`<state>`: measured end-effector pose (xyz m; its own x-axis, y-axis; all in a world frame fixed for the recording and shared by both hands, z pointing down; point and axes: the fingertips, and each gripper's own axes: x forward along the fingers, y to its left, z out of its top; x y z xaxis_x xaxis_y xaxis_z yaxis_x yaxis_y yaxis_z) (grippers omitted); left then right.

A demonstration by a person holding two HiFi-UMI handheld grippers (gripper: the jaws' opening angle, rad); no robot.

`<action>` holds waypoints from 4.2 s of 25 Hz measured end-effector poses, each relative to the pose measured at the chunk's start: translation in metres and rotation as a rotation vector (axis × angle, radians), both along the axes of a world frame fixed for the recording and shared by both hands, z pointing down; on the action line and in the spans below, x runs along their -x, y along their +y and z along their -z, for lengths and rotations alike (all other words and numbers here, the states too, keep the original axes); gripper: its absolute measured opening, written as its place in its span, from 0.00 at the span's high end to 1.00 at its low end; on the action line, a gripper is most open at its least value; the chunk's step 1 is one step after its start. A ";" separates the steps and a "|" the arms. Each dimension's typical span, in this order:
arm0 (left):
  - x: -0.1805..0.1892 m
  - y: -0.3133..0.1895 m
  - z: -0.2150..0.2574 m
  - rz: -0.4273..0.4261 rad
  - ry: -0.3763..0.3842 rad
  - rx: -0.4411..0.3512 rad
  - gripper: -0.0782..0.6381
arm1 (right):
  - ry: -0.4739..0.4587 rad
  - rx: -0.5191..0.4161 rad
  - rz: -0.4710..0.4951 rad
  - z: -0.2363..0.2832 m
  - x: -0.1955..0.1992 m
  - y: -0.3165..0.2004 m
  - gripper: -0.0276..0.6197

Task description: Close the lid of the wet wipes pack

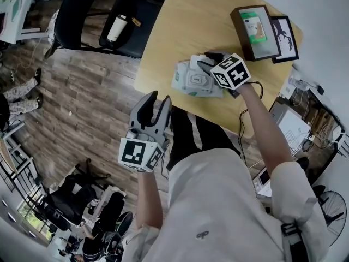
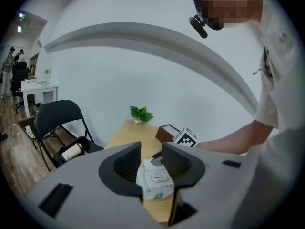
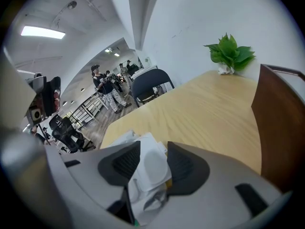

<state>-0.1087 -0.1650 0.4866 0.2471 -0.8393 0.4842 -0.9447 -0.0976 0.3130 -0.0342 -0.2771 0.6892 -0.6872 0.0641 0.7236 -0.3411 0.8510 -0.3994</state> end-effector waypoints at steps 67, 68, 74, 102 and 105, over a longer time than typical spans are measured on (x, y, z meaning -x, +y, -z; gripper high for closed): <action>0.021 0.047 0.093 -0.133 -0.077 -0.207 0.72 | 0.134 -0.269 -0.027 0.062 -0.020 0.066 0.92; 0.022 0.048 0.094 -0.137 -0.074 -0.209 0.72 | 0.138 -0.274 -0.024 0.061 -0.021 0.069 0.92; 0.022 0.056 0.095 -0.166 -0.052 -0.222 0.72 | 0.140 -0.281 -0.020 0.059 -0.021 0.083 0.92; 0.027 0.066 0.076 -0.189 -0.036 -0.179 0.72 | 0.246 -0.246 0.060 0.014 -0.025 0.120 0.94; 0.027 0.065 0.075 -0.188 -0.035 -0.176 0.72 | 0.254 -0.240 0.054 0.011 -0.025 0.120 0.94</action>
<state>-0.1358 -0.1004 0.4117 0.3925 -0.8521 0.3462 -0.9148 -0.3226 0.2432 -0.0089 -0.1575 0.6785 -0.4839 -0.0968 0.8697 -0.3559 0.9297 -0.0946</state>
